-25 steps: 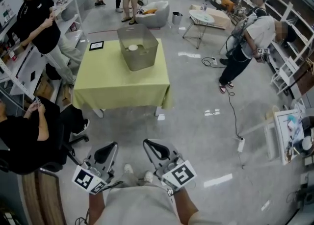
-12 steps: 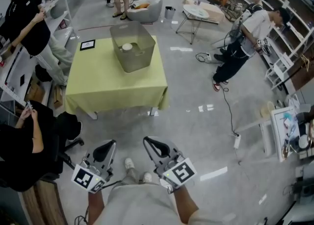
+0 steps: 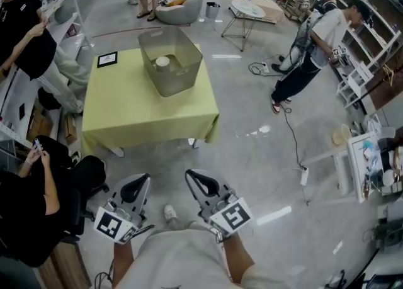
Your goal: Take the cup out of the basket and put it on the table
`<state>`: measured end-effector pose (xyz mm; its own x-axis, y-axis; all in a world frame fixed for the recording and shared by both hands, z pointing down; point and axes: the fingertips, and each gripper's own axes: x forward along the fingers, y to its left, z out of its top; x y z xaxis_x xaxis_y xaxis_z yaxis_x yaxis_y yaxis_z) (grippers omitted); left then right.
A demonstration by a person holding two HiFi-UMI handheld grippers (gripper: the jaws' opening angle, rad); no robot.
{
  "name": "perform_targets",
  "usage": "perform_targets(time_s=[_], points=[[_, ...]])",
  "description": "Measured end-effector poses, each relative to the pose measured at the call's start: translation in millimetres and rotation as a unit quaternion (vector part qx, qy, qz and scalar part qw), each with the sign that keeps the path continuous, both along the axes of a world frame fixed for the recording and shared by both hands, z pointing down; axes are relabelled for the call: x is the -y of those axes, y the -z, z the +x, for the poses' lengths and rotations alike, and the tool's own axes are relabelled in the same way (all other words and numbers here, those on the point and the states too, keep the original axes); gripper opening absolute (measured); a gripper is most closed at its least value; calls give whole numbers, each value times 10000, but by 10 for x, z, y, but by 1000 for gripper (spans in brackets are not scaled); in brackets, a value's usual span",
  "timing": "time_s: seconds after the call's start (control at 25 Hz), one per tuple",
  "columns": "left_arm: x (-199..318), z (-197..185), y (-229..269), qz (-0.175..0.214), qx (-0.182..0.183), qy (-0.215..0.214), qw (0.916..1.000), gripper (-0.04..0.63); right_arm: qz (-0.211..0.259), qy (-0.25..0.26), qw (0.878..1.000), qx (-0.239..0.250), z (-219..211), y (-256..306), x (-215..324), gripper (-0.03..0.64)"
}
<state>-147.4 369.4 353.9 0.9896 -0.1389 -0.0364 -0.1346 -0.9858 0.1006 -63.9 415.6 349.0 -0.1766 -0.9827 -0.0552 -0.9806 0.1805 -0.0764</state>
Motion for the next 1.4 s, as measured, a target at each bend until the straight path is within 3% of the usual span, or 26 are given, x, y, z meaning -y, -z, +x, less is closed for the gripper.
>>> perform_targets(time_s=[0.24,0.64,1.4], points=[[307,38,72,153,-18,-25,9999,2,-9,-80,9998,-160,-14,33,286,9],[752,352,8,91,-31,-1,10000,2,-94,-41,9997,-204,280,-33,771,9],[1888,1515,50,62,201,432,9988,2,75,295,9995,-113,1526,-1,1924,9]])
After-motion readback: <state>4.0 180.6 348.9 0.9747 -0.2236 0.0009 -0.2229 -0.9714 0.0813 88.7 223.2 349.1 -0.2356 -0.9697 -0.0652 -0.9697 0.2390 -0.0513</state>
